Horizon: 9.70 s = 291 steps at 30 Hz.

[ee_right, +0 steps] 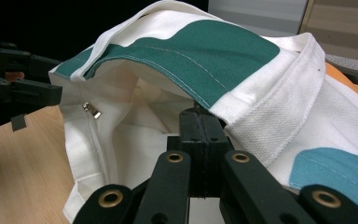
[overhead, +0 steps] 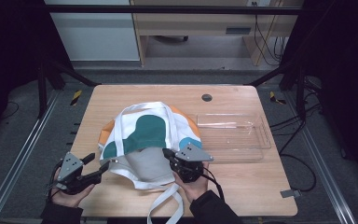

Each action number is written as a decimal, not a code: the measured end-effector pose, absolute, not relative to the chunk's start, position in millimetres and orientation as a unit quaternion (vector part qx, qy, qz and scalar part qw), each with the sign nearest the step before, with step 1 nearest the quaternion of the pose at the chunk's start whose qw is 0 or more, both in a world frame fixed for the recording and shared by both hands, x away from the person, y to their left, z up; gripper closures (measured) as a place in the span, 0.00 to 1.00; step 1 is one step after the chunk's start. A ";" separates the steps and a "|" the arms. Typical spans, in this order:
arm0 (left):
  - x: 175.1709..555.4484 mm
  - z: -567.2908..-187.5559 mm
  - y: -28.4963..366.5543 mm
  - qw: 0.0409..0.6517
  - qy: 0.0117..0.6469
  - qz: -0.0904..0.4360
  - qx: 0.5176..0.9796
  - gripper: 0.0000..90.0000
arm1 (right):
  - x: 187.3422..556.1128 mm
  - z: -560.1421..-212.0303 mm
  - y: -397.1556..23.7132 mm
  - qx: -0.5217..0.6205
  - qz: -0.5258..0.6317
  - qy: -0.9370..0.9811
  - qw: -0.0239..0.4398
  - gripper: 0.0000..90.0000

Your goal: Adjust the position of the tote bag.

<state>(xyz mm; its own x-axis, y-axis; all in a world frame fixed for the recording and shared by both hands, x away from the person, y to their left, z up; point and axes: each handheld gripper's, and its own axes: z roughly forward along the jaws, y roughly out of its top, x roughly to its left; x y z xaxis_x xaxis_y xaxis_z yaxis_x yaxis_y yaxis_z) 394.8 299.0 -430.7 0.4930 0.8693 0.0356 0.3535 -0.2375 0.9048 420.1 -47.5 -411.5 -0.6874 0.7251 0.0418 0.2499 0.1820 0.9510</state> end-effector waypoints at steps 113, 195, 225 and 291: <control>431.7 -390.5 180.5 0.391 0.371 0.304 0.786 0.96 | 421.5 -419.9 -47.8 0.319 0.529 0.763 0.189 1.00; 436.8 -348.6 197.3 0.463 0.390 0.310 0.733 0.97 | 426.3 -505.2 -34.9 0.347 0.391 0.838 0.156 1.00; 470.3 -308.8 191.3 0.469 0.401 0.336 0.712 0.97 | 425.3 -504.5 -32.7 0.343 0.384 0.841 0.164 1.00; 559.8 -335.0 178.4 0.428 0.448 0.329 0.712 0.97 | 425.8 -504.2 -31.3 0.340 0.382 0.843 0.166 1.00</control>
